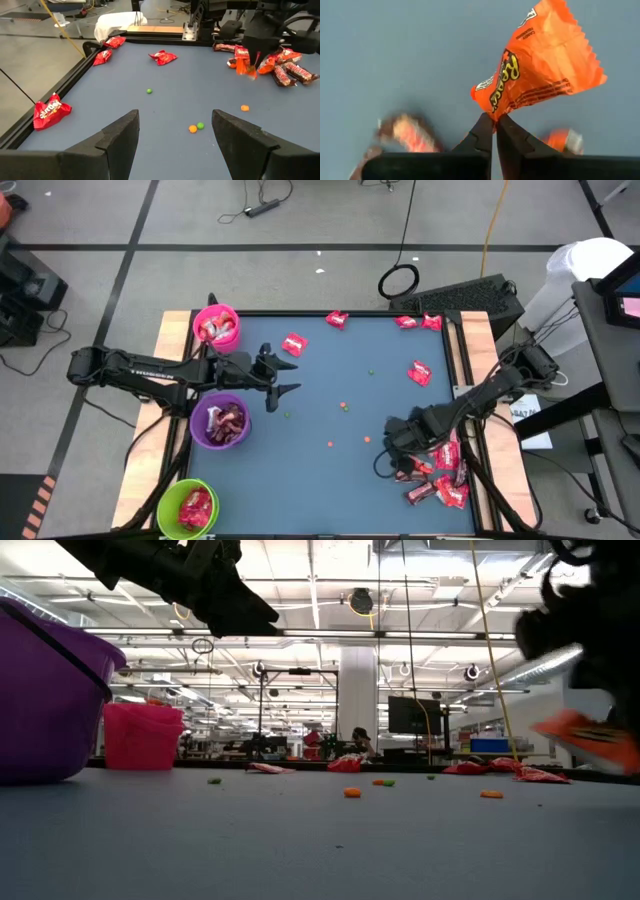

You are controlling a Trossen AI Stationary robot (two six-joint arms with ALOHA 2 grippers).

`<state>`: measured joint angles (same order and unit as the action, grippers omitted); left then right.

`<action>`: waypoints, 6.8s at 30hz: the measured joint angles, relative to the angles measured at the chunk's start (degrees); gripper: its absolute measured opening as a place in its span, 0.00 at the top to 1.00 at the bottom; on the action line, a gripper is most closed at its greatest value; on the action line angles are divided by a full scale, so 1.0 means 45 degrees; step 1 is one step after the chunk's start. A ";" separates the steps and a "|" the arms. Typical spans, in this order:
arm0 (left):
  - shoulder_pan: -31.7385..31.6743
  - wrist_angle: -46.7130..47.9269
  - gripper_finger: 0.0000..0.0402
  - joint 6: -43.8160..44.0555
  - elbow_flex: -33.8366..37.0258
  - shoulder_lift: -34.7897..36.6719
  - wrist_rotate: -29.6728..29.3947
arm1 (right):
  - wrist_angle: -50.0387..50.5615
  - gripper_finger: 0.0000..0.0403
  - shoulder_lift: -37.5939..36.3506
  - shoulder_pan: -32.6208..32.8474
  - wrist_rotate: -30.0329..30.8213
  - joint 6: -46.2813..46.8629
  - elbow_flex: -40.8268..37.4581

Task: Organize candy in baskets
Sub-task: Put the orange chocolate into the pink bucket, then put the red candy into the green bucket

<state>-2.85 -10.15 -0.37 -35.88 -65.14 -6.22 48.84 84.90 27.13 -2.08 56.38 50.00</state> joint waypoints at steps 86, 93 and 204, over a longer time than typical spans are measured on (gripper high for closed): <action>-0.4960 1.0046 0.82 0.2778 -0.1849 0.3777 -0.5325 | -1.0209 0.61 -0.0253 -0.4454 0.5379 -1.3483 0.0058; -0.7511 1.2074 0.82 0.2514 -0.2724 0.3066 -0.5304 | -1.0206 0.61 -0.0253 -0.4609 0.5242 -1.3458 0.0058; -0.5318 0.5464 0.40 0.2326 -0.5421 -0.7036 -0.1379 | -1.9948 0.61 -0.0413 -0.2427 0.4160 -1.0029 -0.6946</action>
<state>-26.78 14.44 10.09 -60.27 -96.81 -12.42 -40.93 83.05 16.21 16.64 11.25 18.74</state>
